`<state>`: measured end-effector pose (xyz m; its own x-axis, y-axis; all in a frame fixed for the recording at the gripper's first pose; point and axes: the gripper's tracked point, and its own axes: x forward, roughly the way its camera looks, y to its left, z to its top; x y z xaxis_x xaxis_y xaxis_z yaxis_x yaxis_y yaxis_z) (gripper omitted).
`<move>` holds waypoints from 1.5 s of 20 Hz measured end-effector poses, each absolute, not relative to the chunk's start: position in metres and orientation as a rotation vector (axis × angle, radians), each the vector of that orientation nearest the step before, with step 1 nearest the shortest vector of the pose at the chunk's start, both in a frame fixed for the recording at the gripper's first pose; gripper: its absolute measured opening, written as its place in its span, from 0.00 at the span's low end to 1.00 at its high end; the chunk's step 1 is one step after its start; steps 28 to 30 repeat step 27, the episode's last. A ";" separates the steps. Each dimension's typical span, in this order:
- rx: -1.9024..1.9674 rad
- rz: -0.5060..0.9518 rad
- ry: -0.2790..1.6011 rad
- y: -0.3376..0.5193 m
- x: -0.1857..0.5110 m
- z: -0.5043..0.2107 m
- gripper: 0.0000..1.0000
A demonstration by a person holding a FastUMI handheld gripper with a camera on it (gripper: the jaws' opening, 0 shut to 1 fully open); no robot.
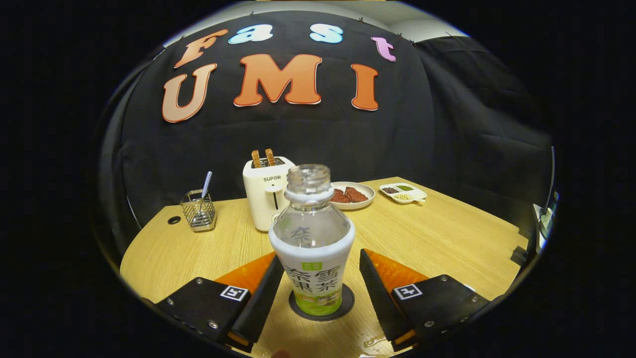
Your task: Take the bottle from table, then pour the juice into the cup, finally place the bottle on the coaster
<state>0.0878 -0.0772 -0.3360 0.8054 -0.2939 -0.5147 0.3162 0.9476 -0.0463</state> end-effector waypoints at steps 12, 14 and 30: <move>0.137 -0.296 0.390 -0.085 0.052 -0.188 0.91; 0.149 -0.253 0.385 -0.071 0.049 -0.166 0.92; 0.127 -0.022 0.283 0.048 0.022 -0.081 0.97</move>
